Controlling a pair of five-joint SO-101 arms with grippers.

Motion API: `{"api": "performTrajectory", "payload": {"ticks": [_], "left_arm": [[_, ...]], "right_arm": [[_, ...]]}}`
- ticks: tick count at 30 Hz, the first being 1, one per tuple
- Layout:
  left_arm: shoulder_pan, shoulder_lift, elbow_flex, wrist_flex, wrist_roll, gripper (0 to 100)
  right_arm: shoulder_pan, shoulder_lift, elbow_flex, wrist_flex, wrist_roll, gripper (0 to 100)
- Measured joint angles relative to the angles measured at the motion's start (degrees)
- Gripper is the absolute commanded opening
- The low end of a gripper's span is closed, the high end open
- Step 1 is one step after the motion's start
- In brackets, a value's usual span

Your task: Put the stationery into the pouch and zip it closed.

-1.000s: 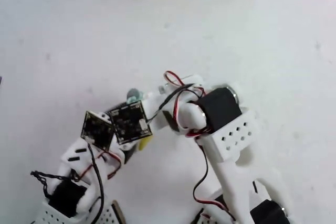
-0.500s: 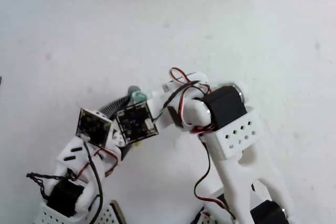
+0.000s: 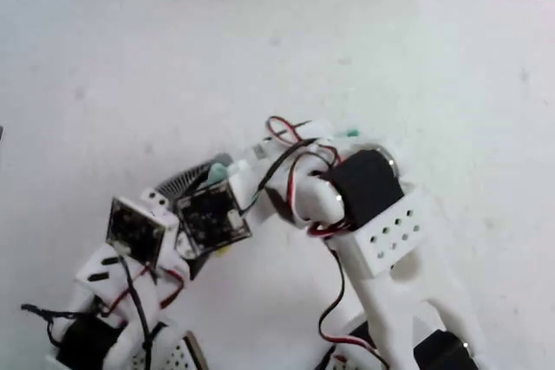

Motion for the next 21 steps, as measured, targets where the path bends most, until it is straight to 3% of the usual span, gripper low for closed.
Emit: {"api": "performTrajectory", "payload": {"ticks": [10, 16, 21], "left_arm": [[-0.88, -0.09, -2.11, 1.85, 0.0, 25], [2.37, -0.09, -2.11, 4.22, 0.0, 9], [7.65, -0.18, -2.11, 5.98, -3.34, 3]], "right_arm": [[-1.32, -2.37, 0.0, 0.0, 0.0, 1.8], [-1.32, -2.64, 0.0, -1.41, -4.22, 1.8], [-1.32, -2.37, 0.0, -2.9, -7.38, 1.8]]}}
